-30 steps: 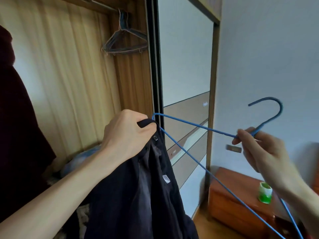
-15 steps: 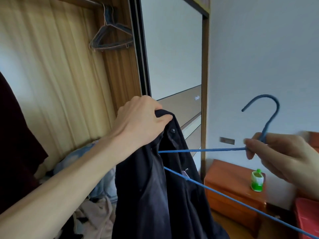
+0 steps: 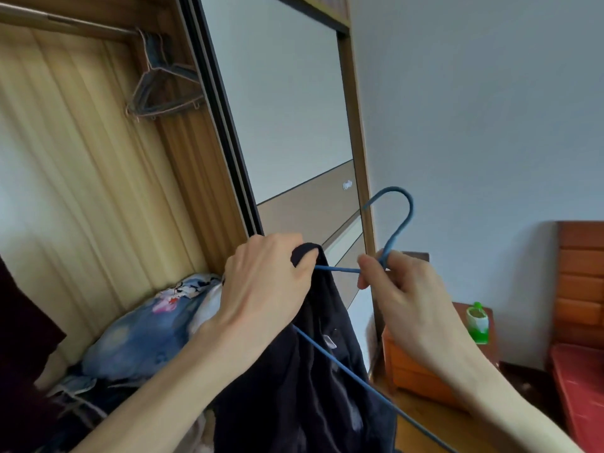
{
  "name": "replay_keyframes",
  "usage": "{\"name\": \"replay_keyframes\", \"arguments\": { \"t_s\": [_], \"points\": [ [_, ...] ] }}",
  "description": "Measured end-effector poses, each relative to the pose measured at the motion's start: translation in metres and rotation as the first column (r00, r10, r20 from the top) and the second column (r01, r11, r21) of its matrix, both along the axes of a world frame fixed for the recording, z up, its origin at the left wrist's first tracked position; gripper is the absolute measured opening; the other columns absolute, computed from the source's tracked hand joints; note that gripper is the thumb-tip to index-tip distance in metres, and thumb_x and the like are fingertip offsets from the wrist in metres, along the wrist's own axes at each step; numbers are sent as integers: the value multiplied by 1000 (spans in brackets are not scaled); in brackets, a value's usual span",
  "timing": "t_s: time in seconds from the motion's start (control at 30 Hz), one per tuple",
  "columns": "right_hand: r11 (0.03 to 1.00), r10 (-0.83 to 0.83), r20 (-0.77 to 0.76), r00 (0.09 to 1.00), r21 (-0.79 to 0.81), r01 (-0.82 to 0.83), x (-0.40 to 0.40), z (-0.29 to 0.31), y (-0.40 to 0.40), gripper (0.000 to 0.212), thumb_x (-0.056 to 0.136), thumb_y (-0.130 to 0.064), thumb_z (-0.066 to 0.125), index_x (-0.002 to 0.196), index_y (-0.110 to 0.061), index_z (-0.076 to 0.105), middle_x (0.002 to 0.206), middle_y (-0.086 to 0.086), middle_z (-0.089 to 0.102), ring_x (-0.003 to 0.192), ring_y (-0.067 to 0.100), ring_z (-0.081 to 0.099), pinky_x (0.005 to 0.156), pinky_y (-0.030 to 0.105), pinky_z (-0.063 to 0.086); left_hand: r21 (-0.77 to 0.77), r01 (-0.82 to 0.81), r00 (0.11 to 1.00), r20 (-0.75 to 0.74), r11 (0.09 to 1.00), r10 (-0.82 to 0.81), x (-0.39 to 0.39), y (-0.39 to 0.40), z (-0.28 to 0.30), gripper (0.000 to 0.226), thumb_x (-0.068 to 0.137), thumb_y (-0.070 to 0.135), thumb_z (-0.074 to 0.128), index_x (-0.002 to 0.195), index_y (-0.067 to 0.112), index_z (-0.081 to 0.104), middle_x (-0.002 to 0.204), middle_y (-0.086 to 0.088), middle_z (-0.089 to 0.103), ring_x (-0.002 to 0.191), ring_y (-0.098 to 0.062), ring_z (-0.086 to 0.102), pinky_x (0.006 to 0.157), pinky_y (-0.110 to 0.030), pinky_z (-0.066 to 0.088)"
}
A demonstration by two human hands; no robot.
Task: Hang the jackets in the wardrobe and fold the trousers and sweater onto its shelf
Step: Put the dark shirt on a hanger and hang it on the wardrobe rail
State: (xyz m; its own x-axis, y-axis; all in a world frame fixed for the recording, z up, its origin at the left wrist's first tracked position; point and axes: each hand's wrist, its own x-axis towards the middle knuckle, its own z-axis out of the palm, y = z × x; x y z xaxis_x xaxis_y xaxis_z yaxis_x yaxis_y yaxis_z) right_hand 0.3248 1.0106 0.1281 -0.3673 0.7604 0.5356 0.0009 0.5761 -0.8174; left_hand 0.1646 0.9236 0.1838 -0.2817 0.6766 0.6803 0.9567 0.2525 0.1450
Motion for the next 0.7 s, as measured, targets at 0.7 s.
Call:
{"name": "replay_keyframes", "arguments": {
  "t_s": [0.7],
  "points": [
    [976, 218, -192, 957, 54, -211, 1, -13, 19, 38, 103, -51, 54, 84, -22, 71, 53, -4, 37, 48, 11, 31, 45, 26, 27, -151, 300, 902, -277, 942, -331, -46, 16, -6, 66, 103, 71, 30, 71, 16, 45, 59, 2, 44, 57, -20, 44, 52, -41, 41]
  ]
}}
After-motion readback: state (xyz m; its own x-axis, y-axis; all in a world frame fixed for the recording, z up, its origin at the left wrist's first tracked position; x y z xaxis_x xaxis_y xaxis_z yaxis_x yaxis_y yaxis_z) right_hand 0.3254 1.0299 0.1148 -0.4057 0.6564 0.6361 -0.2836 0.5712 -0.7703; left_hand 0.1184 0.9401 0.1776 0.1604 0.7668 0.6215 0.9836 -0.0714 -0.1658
